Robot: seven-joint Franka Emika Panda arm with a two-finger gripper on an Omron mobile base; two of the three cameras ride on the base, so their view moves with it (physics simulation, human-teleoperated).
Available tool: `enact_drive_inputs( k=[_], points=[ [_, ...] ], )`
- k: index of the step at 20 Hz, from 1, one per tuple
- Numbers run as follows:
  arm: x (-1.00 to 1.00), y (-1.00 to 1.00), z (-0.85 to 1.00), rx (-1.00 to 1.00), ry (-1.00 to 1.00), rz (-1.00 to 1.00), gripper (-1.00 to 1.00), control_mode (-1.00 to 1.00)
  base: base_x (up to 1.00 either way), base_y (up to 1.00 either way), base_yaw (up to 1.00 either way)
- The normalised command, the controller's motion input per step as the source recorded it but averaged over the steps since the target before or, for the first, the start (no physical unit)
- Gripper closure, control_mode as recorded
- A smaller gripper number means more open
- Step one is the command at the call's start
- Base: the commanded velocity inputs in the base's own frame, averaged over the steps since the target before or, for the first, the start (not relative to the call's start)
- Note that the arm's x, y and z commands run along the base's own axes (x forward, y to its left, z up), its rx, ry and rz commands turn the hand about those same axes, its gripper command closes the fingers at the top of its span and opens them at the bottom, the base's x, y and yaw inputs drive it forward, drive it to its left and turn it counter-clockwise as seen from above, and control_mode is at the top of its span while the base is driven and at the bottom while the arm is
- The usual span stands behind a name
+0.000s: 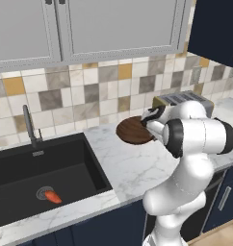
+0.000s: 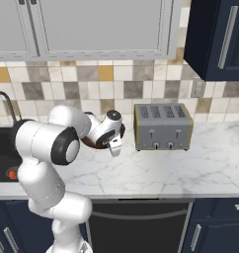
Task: Clear the mugs and bowl far away from the sink.
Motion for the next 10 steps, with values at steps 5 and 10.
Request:
enact_drive_inputs(
  k=[5, 10],
  points=[
    [-0.41, 0.08, 0.86, 0.0, -0.15, -0.32, 1.0, -1.0, 0.0, 0.0, 0.0],
    [-0.37, 0.16, 1.0, 0.0, -0.05, -0.31, 1.0, -1.0, 0.0, 0.0, 0.0]
  ],
)
